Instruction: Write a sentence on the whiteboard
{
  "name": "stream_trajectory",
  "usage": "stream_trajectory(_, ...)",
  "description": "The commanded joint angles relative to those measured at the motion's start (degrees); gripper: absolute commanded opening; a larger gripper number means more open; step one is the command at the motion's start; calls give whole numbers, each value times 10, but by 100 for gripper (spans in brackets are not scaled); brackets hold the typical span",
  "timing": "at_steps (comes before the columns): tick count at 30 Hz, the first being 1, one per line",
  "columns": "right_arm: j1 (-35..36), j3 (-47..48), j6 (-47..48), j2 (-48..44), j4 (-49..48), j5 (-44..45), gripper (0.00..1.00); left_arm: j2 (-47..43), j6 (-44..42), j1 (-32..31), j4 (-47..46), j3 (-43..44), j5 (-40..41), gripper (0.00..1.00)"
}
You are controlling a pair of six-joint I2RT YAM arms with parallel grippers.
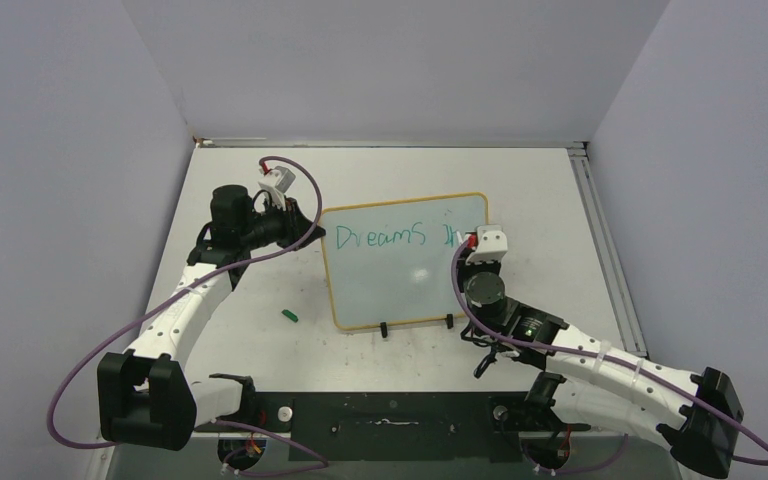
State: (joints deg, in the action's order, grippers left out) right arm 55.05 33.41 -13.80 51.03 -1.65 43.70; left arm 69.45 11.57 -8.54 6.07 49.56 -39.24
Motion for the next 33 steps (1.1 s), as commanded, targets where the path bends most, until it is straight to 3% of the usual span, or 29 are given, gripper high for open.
stream_trajectory(1,-6,12,-28,-11,40,5,5,-9,-5,-11,6,23,-5,0)
stream_trajectory(15,3,3,-81,-34,94,-11,5,-8,-3,-11,6,24,-1,0)
stream_trajectory(22,11,11,-45,-70,66,-13,5,-8,-3,-11,7,26,0,0)
stream_trajectory(33,-12,11,-4,-43,3,-31,5,-10,-5,-11,8,25,0,0)
